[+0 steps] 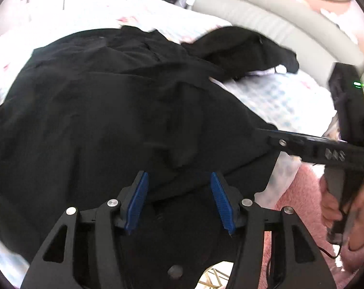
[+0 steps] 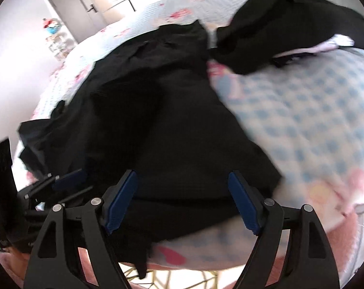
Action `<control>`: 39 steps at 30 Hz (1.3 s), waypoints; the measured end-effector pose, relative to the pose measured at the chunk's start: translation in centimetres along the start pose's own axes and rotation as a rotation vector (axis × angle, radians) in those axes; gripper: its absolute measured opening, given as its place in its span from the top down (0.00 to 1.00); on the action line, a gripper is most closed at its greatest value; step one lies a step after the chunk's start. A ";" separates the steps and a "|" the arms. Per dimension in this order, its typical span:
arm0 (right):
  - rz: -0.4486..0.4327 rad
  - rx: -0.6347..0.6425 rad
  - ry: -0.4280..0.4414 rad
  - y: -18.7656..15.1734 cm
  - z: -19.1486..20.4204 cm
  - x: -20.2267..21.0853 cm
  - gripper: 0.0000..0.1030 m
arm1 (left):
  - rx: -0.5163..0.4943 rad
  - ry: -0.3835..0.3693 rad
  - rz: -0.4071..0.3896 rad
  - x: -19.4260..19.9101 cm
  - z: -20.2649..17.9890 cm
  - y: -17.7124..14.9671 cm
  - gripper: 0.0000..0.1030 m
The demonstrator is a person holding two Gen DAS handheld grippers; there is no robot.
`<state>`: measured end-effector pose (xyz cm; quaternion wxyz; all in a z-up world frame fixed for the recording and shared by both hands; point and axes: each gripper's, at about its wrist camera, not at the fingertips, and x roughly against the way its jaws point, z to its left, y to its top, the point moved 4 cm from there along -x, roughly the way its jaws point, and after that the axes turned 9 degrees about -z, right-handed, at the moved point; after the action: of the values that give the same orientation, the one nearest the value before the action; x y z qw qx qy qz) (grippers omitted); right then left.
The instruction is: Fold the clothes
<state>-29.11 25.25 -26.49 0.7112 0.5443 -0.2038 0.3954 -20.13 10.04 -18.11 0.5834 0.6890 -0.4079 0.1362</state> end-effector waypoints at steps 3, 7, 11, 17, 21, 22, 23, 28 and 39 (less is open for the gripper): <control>0.017 -0.034 0.112 1.0 1.9 -1.4 0.23 | 0.050 0.020 -0.021 0.5 1.9 0.0 0.43; 0.022 -0.077 0.055 1.2 2.4 -3.6 0.25 | 0.091 0.018 -0.044 0.1 3.2 0.4 0.44; -0.024 -0.131 -0.091 0.7 -1.2 -1.6 0.33 | 0.113 -0.101 -0.157 1.2 2.1 1.6 0.44; -0.055 -0.055 -0.158 1.2 -2.8 0.3 0.32 | 0.102 -0.081 -0.021 -4.6 1.0 2.9 0.43; 0.001 0.001 -0.124 0.6 -1.4 -1.8 0.32 | 0.192 0.013 0.068 -6.1 3.0 1.3 0.43; -0.004 0.012 -0.146 0.5 -1.4 -1.5 0.35 | 0.232 0.001 0.038 -5.2 3.7 1.0 0.43; -0.008 0.023 -0.168 0.4 -1.4 -1.3 0.36 | 0.280 -0.019 -0.010 -3.7 4.3 0.7 0.40; -0.075 0.097 -0.215 -0.3 0.5 0.1 0.29 | 0.423 -0.099 -0.104 0.2 5.0 -1.9 0.33; 0.123 0.092 -0.112 -9.7 3.5 -0.8 0.29 | 0.366 -0.094 0.019 2.2 3.5 -7.8 0.33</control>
<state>-21.44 20.81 -31.88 0.6472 0.5842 -0.2581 0.4163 -14.11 5.83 -23.07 0.4274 0.7854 -0.4094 0.1813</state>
